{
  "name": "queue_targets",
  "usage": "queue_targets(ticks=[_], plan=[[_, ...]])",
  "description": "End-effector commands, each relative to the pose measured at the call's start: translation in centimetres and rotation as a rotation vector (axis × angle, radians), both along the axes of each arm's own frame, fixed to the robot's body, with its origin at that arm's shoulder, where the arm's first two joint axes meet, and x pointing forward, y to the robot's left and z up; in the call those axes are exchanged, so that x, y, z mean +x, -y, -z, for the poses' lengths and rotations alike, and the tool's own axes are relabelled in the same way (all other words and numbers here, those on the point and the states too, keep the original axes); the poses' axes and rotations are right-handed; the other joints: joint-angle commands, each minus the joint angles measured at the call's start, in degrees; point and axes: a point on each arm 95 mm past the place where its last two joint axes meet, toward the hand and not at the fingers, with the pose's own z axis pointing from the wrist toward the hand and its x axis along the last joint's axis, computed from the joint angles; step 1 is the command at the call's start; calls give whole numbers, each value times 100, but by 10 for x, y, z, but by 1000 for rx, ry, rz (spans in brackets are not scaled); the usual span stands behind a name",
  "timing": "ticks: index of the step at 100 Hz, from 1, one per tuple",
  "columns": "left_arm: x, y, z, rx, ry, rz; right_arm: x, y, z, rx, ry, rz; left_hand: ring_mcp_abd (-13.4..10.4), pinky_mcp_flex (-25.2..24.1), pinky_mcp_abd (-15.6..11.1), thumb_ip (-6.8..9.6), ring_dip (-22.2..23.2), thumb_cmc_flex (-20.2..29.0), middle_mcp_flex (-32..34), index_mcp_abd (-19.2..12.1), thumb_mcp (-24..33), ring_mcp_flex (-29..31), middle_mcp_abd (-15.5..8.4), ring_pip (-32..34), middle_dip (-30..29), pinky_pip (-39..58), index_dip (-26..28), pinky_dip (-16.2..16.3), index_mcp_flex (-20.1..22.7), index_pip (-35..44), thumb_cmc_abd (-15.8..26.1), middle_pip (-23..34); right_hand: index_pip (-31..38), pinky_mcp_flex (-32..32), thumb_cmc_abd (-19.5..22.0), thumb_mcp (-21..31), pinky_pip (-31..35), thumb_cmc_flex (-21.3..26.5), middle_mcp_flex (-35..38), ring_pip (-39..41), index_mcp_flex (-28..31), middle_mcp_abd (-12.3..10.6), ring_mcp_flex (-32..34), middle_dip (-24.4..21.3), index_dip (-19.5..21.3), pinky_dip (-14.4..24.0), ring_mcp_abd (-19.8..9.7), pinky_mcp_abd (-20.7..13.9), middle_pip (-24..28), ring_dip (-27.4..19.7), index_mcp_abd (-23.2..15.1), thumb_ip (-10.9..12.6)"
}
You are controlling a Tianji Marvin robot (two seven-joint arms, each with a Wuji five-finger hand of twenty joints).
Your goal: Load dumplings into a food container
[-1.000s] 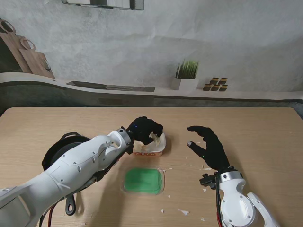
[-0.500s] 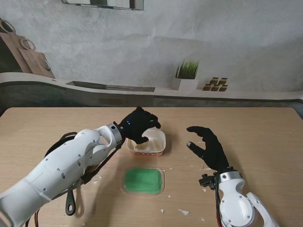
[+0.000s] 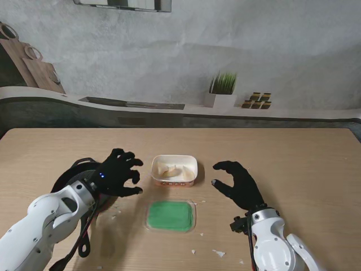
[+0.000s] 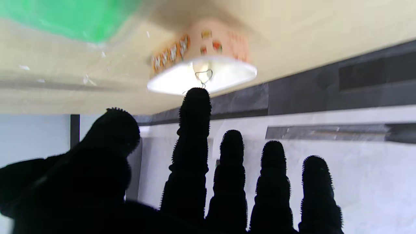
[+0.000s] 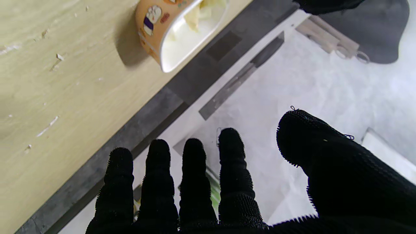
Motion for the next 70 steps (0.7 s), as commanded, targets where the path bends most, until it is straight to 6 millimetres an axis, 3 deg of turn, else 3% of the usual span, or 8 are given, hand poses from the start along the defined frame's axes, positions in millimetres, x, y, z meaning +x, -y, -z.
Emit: queue_targets(ticks=[1, 17, 25, 30, 35, 36, 45, 70], plan=[[-11, -3, 18, 27, -64, 2, -10, -10, 5, -9, -45, -27, 0, -135, 193, 159, -89, 96, -7, -96, -115, -244, -86, -118, -93, -273, -132, -193, 297, -141, 166, -122, 91, 143, -44, 8, 172, -126, 135, 244, 100, 127, 129, 95, 100, 203, 119, 60, 220, 192, 269, 30], [-23, -5, 37, 46, -106, -24, -21, -15, 8, -171, -169, -54, -51, -128, 220, 112, -103, 84, -7, -200, 0, -357, -169, -133, -121, -525, -300, -325, 545, -207, 187, -105, 88, 367, 90, -248, 753, -227, 487, 972, 263, 501, 280, 255, 99, 540, 526, 171, 575, 533, 796, 37], [-28, 0, 46, 28, -146, -60, -25, -17, 7, -235, -251, -68, -82, -130, 234, 90, -139, 73, -111, -31, -31, -517, -157, -186, -145, -878, -410, -492, 525, -321, 330, -142, 52, 284, 181, -384, 1543, -301, 663, 1421, 363, 689, 401, 354, 84, 743, 714, 234, 810, 736, 953, 42], [-30, 3, 51, 28, -164, -76, -28, -19, 7, -266, -310, -79, -121, -121, 230, 76, -165, 64, -150, 34, -109, -588, -167, -221, -154, -1084, -450, -554, 566, -379, 417, -153, 27, 73, 243, -480, 2344, -354, 714, 1605, 378, 762, 445, 393, 75, 447, 777, 206, 918, 818, 1027, 44], [-32, 6, 55, 32, -174, -91, -29, -21, 7, -299, -355, -91, -129, -116, 230, 67, -173, 13, -161, 34, -174, -613, -183, -231, -153, -1133, -448, -558, 571, -377, 467, -149, 25, -47, 313, -556, 2973, -420, 776, 1787, 428, 817, 513, 435, 73, 400, 833, 181, 1024, 901, 1067, 32], [-32, 6, 55, 31, -178, -95, -29, -22, 7, -306, -362, -93, -138, -119, 229, 67, -175, 16, -166, 57, -182, -623, -184, -236, -154, -1144, -447, -559, 577, -374, 467, -150, 24, -88, 321, -567, 3181, -424, 780, 1824, 434, 822, 523, 443, 75, 232, 839, 180, 1047, 920, 1070, 34], [-35, 10, 62, 18, -224, -128, -31, -30, 9, -339, -424, -93, -165, -120, 218, 87, -229, 84, -248, 239, -294, -757, -149, -312, -168, -1549, -463, -597, 587, -441, 450, -170, 8, -222, 375, -606, 3971, -487, 896, 2060, 555, 902, 599, 503, 75, -226, 913, 149, 1199, 1032, 1104, 1], [-42, 13, 73, 21, -253, -170, -33, -53, 19, -386, -539, -77, -196, -127, 202, 114, -241, 96, -260, 307, -94, -841, -145, -361, -165, -2088, -445, -340, 668, -453, 157, -156, 22, -308, 424, -701, 4163, -511, 826, 2137, 621, 863, 526, 539, 85, -335, 914, 96, 1278, 1072, 1028, -33]])
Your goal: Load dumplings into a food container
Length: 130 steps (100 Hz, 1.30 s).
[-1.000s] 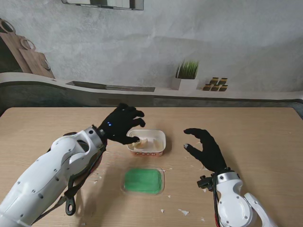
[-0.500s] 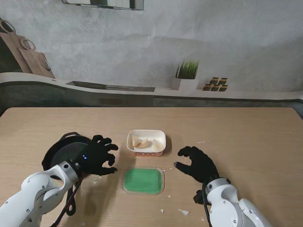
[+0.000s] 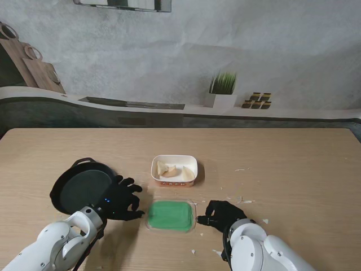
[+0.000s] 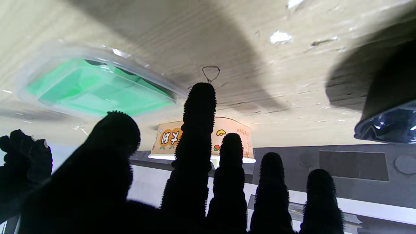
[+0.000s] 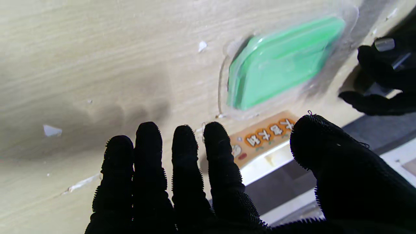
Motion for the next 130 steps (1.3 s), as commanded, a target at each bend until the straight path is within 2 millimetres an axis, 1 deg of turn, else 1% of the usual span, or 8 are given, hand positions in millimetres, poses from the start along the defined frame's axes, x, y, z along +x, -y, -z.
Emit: queue_targets(ticks=[1, 15, 23, 35, 44, 90, 112, 130], plan=[[-4, 3, 8, -7, -28, -8, 0, -7, 4, 13, -31, -2, -39, -55, 125, 112, -97, 22, -117, 74, 162, -191, -92, -111, -78, -378, -48, 182, 230, -34, -66, -60, 21, -138, 135, -124, 262, -216, 37, 115, 83, 73, -23, 65, 82, -95, 137, -111, 199, 74, 34, -35], [-5, 2, 16, 16, -26, -6, 3, -14, 10, -19, -70, 11, -49, -43, 132, 111, -88, 16, -153, 23, 271, -187, -111, -105, -73, -414, -43, 302, 142, -55, -236, -53, 116, -243, 151, -128, 224, -224, -194, 97, 52, 22, -166, 75, 132, -175, 62, -202, 218, 70, -36, -36], [-7, 2, 20, 11, -27, -14, 5, -19, 14, -31, -80, 20, -33, -47, 145, 117, -84, 33, -146, 69, 329, -184, -78, -101, -71, -417, -39, 330, 120, -47, -307, -46, 114, -321, 153, -122, 200, -228, -378, 98, 5, 4, -273, 65, 135, -198, 17, -270, 203, 72, -13, -38], [-7, 1, 22, 15, -25, -13, 9, -24, 18, -65, -112, 25, -28, -38, 154, 116, -72, 26, -141, 69, 415, -171, -81, -83, -67, -406, -49, 371, 95, -58, -353, -38, 12, -563, 220, -216, 13, -293, -824, 18, -399, -109, -620, 35, 98, -245, -158, -474, 187, 35, -19, -45], [-7, 1, 22, 12, -27, -16, 13, -29, 21, -78, -126, 40, -33, -38, 149, 114, -67, 27, -148, 90, 465, -172, -84, -75, -66, -396, -68, 392, 75, -86, -369, -37, 29, -656, 246, -252, -71, -300, -972, -15, -537, -138, -754, 20, 98, -243, -216, -536, 204, 13, 41, -45], [-4, 3, 29, 10, -53, -22, 28, -51, 30, -160, -187, 70, -26, -37, 154, 105, -60, 130, -157, 117, 711, -171, -84, -57, -56, -360, -154, 441, 57, -177, -451, -20, 104, -732, 350, -335, -198, -291, -1075, 28, -610, -168, -841, -6, 88, -128, -274, -608, 311, -2, 125, -43], [-3, 4, 29, 4, -55, -25, 27, -57, 33, -160, -219, 74, -40, -28, 155, 67, -62, 170, -167, 111, 773, -173, -91, -55, -55, -330, -206, 452, 55, -183, -552, -18, 127, -762, 343, -327, -224, -238, -1079, 40, -582, -173, -863, -9, 86, -82, -279, -631, 339, -3, 130, -36], [-3, 5, 29, -5, -60, -25, 26, -66, 34, -139, -255, 72, -37, -32, 159, -6, -62, 283, -178, 97, 854, -170, -103, -52, -52, -320, -289, 456, 46, -180, -726, -14, 129, -870, 311, -274, -316, -172, -1147, -9, -457, -258, -978, -19, 76, -62, -344, -707, 335, -27, 95, -35]])
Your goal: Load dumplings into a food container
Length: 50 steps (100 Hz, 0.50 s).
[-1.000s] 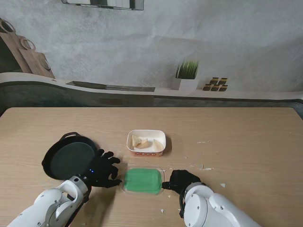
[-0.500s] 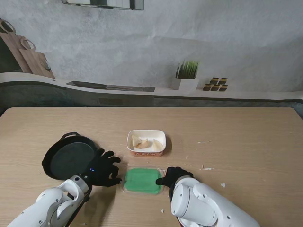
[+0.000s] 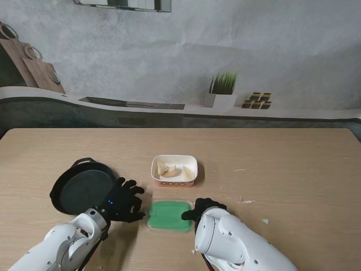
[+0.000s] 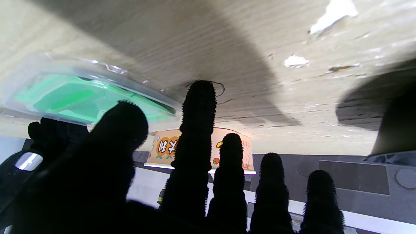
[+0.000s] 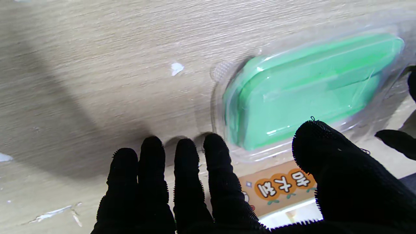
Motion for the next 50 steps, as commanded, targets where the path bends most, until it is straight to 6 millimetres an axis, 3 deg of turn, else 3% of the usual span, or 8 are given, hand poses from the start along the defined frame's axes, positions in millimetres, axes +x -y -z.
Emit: queue_targets(ticks=[1, 10, 29, 39, 50], plan=[[-6, 0, 12, 15, -45, -4, -13, -8, 14, 29, -85, 48, -33, -32, 159, -11, -61, 109, -164, 94, 140, -167, -102, -13, -50, -35, -582, 108, -40, -822, -159, -11, 45, -133, 98, -29, -87, -104, -186, -328, 247, -146, -9, -43, 17, 103, -138, -286, 190, -228, -46, -35], [-6, 1, 13, 17, -48, 4, -15, -13, 12, 68, -92, 78, -46, -18, 164, -75, -60, 171, -169, 53, 220, -148, -120, -5, -48, -5, -649, 120, -54, -806, -313, -7, 12, -191, 98, 34, -388, -12, -461, -486, 351, -286, -233, -143, 3, 77, -294, -386, 13, -315, -98, -51], [-6, 2, 13, 11, -54, 1, -16, -19, 5, 169, -75, 164, -54, -26, 162, -138, -61, 214, -183, 98, 327, -155, -124, 4, -43, 37, -752, 125, -77, -776, -397, 3, -36, -232, 72, 188, -1033, 350, -403, -799, 592, -444, -457, -559, 7, 296, -527, -533, -1022, -502, -133, -57], [-6, 3, 13, 9, -57, 1, -18, -21, 1, 231, -63, 209, -62, -28, 158, -155, -63, 239, -205, 100, 364, -158, -133, 4, -43, 48, -808, 123, -105, -796, -432, 0, -46, -240, 10, 284, -1145, 533, -386, -862, 627, -443, -463, -603, 12, 368, -545, -544, -1185, -536, -203, -54], [-6, 3, 14, 10, -61, 1, -20, -22, -3, 287, -62, 246, -72, -26, 155, -163, -64, 260, -219, 129, 403, -149, -133, 7, -42, 61, -860, 121, -137, -822, -463, 1, -47, -248, -58, 360, -1238, 679, -396, -888, 653, -397, -459, -493, 18, 415, -543, -528, -970, -550, -299, -40]])
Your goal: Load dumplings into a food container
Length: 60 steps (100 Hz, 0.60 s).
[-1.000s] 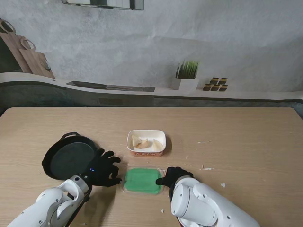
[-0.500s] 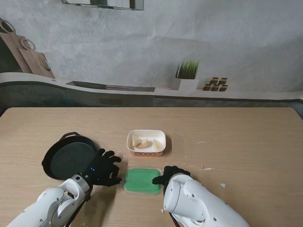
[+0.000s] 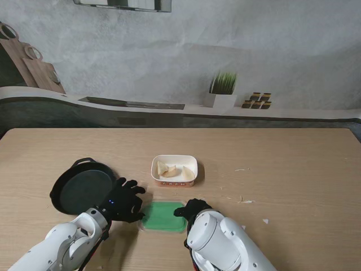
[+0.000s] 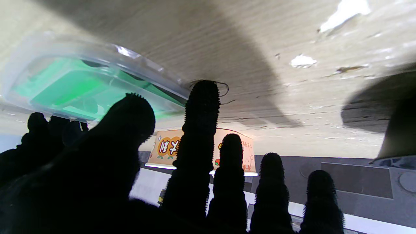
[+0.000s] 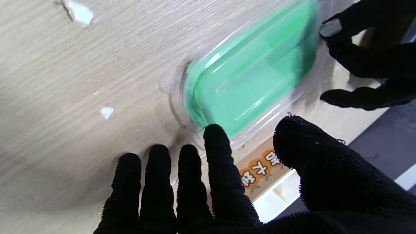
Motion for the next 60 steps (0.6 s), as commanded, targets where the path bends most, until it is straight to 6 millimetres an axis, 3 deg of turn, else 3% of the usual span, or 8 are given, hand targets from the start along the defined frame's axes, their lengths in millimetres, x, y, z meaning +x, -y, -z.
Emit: queue_targets(ticks=[1, 10, 31, 60], plan=[[-8, 0, 13, 18, -50, -2, -10, -5, 2, 21, -54, 35, -69, -28, 158, -99, -65, 110, -168, -33, 165, -152, -135, 6, -43, 61, -868, 118, -218, -932, -133, 1, 5, -90, -41, 128, -90, 99, -94, -43, 59, -75, -44, 49, -45, 138, 48, -155, 61, -63, -189, -39], [-8, 0, 13, 20, -54, -2, -10, -6, 1, 13, -42, 51, -67, -24, 157, -111, -66, 153, -181, -30, 206, -150, -123, 7, -43, 75, -897, 121, -232, -946, -191, 1, 19, -29, -143, 184, -43, 250, -105, -90, -38, 33, 116, 106, -28, 241, 182, -100, 194, -89, -137, -33], [-7, 1, 14, 24, -56, -2, -9, -1, 5, -143, 63, -39, -75, -27, 158, -156, -57, 154, -180, -43, 245, -134, -130, 23, -42, 126, -916, 135, -225, -891, -215, 5, 292, 31, -392, 348, 706, -7, -145, 435, -526, 115, 360, 342, 77, 422, 329, -55, 871, 184, -111, -45], [-6, 5, 15, 27, -67, 12, -5, 4, 10, -313, 62, -130, -74, -30, 161, -130, -53, 109, -186, -23, 226, -125, -132, 26, -42, 136, -945, 127, -231, -896, -150, 7, 272, 29, -245, 134, 856, -597, -160, 524, -755, 93, 248, 335, 39, 244, 294, -64, 929, 238, 98, -74]])
